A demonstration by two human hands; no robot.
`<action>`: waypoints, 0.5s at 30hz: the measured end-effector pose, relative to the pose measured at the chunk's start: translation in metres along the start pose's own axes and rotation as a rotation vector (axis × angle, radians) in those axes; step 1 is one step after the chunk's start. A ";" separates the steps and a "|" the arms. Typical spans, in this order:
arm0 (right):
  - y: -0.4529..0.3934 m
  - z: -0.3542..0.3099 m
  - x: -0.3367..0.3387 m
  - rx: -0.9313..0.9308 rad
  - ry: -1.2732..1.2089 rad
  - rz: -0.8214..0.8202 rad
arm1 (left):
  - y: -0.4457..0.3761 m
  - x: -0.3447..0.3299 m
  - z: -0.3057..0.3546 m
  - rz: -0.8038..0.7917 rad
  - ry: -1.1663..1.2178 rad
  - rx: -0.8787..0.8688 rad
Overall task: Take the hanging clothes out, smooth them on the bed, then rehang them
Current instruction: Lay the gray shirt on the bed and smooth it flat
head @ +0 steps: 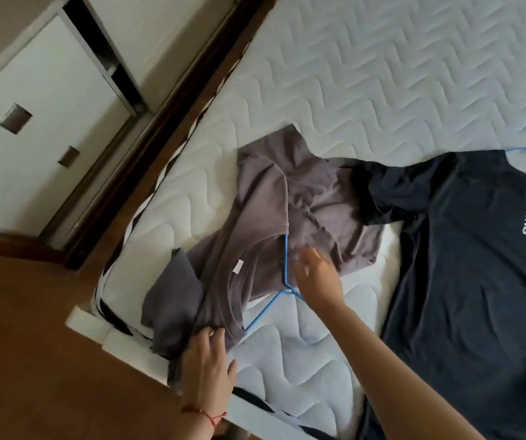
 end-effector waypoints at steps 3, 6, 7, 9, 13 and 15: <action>-0.018 -0.002 -0.022 -0.174 -0.038 -0.040 | -0.013 0.003 -0.002 0.029 -0.027 -0.046; -0.018 0.006 -0.035 -0.326 -0.116 -0.028 | -0.019 0.004 -0.001 0.039 -0.016 -0.093; -0.016 0.009 -0.037 -0.361 -0.139 -0.019 | -0.019 0.003 -0.001 0.044 0.003 -0.108; -0.011 0.011 -0.038 -0.395 -0.160 -0.012 | -0.017 0.000 -0.002 0.047 0.052 -0.136; -0.001 0.004 -0.032 -0.374 -0.114 -0.002 | -0.008 0.007 0.004 0.111 0.137 -0.213; 0.004 -0.003 -0.024 -0.339 -0.077 0.017 | -0.001 0.020 0.012 0.189 0.173 -0.274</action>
Point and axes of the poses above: each hand's wrist, its own y-axis away from the middle knuckle, its own x-axis out of the back of the hand, z = x × y, the point moved 10 cm from there along -y, towards the middle knuckle, and after that the axes turned 3 degrees about y, right-handed, at the moved point
